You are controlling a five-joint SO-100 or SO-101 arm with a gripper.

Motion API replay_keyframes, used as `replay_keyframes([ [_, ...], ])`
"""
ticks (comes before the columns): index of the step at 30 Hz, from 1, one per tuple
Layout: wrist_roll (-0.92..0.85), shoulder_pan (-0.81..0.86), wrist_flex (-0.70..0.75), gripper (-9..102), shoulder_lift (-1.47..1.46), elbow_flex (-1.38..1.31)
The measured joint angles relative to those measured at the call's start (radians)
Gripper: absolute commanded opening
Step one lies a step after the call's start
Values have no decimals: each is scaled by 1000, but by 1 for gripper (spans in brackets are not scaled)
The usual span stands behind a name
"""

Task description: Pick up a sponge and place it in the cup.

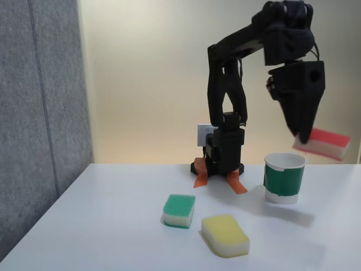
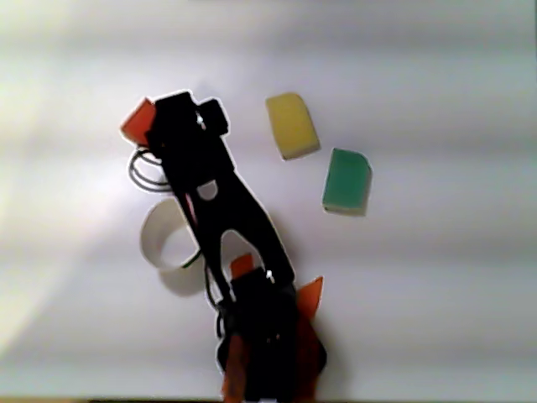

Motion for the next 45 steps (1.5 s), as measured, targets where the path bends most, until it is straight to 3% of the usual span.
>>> replay_keyframes([
  [8, 137, -138, -54, 0, 190, 232],
  [27, 126, -112, -153, 0, 514, 574],
  [45, 129, -94, -97, 3, 581, 568],
])
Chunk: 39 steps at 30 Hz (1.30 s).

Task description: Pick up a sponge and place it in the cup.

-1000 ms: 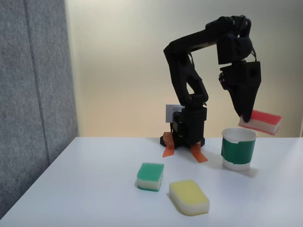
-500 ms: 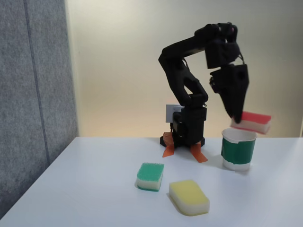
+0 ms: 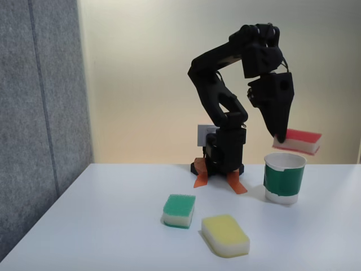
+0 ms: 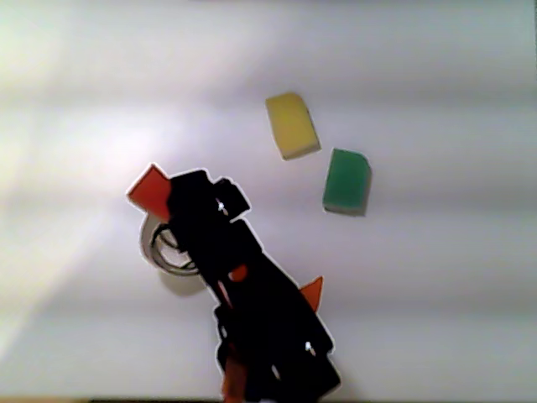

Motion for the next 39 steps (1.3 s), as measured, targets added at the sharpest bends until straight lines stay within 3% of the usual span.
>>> replay_keyframes([
  [4, 11, -17, -8, 15, 0, 0],
  [15, -2, -14, -40, 26, 40, 15],
  [18, -17, -17, -58, 22, 34, 15],
  [22, -64, 29, -58, 0, -14, -12],
  [27, -195, 150, -106, 0, -106, -101],
  [33, -318, 299, -364, 0, -121, -38],
  [39, -318, 380, -500, 0, -86, 71],
])
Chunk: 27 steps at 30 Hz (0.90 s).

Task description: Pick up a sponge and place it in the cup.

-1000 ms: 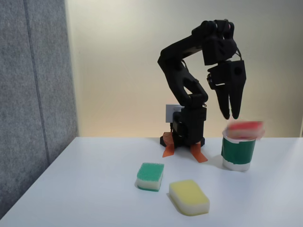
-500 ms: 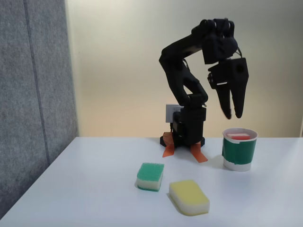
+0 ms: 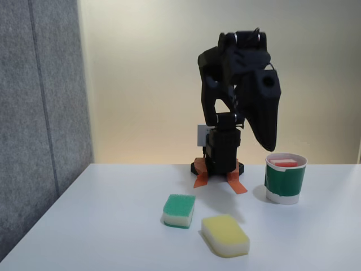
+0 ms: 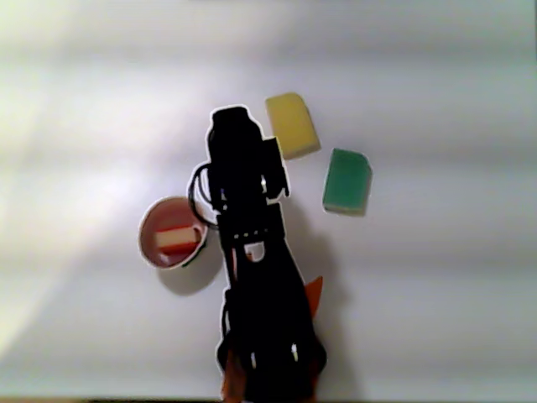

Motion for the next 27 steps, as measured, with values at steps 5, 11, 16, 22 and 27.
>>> replay_keyframes([
  [5, 34, 48, -150, 0, 89, 210],
  [11, 75, 80, -290, 0, 238, 446],
  [16, 114, 89, -322, 0, 390, 603],
  [22, 140, 127, -339, 0, 558, 753],
  [27, 140, 155, -357, 0, 715, 888],
])
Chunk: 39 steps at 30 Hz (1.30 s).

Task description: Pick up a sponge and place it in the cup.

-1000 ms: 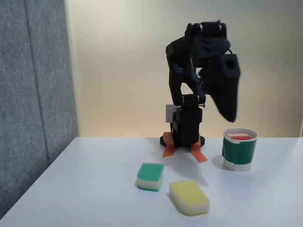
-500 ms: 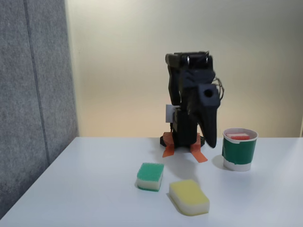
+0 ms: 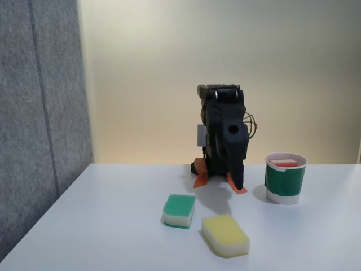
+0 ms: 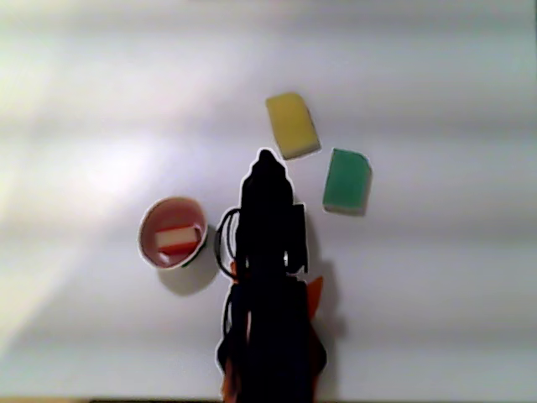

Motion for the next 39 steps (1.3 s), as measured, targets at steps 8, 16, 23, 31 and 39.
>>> replay_keyframes([
  [8, 17, 35, 20, 0, 202, 124],
  [16, 38, 37, 17, 0, 207, 176],
  [23, 52, 43, 187, 0, 204, 176],
  [31, 52, 44, 359, 0, 207, 176],
  [39, 64, 43, 489, 0, 209, 176],
])
